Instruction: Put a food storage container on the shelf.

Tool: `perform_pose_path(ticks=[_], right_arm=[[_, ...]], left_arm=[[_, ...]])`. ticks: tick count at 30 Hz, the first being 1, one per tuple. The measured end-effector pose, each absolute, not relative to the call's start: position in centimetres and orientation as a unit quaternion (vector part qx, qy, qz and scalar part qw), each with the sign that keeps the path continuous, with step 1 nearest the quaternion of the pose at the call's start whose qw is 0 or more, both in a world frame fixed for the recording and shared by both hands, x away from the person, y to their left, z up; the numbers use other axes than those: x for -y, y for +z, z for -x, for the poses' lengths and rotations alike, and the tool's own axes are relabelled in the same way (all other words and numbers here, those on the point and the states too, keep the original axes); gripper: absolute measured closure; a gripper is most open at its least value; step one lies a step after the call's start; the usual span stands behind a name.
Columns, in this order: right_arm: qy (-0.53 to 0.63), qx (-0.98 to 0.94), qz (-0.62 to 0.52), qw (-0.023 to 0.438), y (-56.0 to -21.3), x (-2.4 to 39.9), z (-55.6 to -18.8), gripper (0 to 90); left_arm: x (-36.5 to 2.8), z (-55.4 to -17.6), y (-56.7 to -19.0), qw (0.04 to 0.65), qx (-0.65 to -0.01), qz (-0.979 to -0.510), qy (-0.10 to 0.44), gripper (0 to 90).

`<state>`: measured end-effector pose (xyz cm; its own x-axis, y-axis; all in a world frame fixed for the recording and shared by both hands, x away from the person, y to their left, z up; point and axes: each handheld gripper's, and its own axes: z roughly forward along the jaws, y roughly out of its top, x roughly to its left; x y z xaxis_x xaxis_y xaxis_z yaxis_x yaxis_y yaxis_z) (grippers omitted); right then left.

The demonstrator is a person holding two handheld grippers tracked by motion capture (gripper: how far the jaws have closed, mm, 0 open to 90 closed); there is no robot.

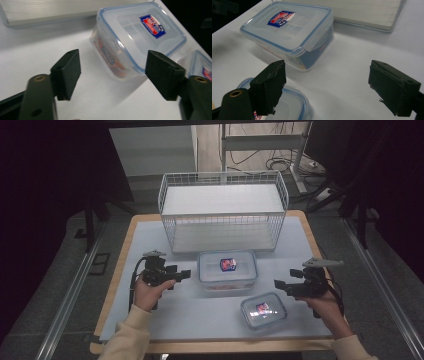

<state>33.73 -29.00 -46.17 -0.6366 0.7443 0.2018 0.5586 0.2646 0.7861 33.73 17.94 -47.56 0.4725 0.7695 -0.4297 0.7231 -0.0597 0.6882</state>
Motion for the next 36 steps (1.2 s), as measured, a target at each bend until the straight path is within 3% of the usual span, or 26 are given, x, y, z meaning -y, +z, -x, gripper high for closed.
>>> perform_pose_path(ticks=[8, 23, 36], right_arm=[[0.451, -0.790, -0.409, 0.066, -46.0, 26.8, -35.1, 13.8], [0.460, -0.776, -0.430, -0.010, -47.1, 23.8, -39.9, 12.1], [0.436, -0.782, -0.439, -0.070, -49.6, 22.3, -42.7, 11.0]], left_arm=[[-17.4, -34.4, -48.0, 0.472, -0.513, -0.717, -0.017, 17.0], [-14.7, -38.0, -50.1, 0.470, -0.515, -0.713, -0.078, 15.7], [-14.5, -38.9, -51.7, 0.473, -0.520, -0.701, -0.118, 16.5]])
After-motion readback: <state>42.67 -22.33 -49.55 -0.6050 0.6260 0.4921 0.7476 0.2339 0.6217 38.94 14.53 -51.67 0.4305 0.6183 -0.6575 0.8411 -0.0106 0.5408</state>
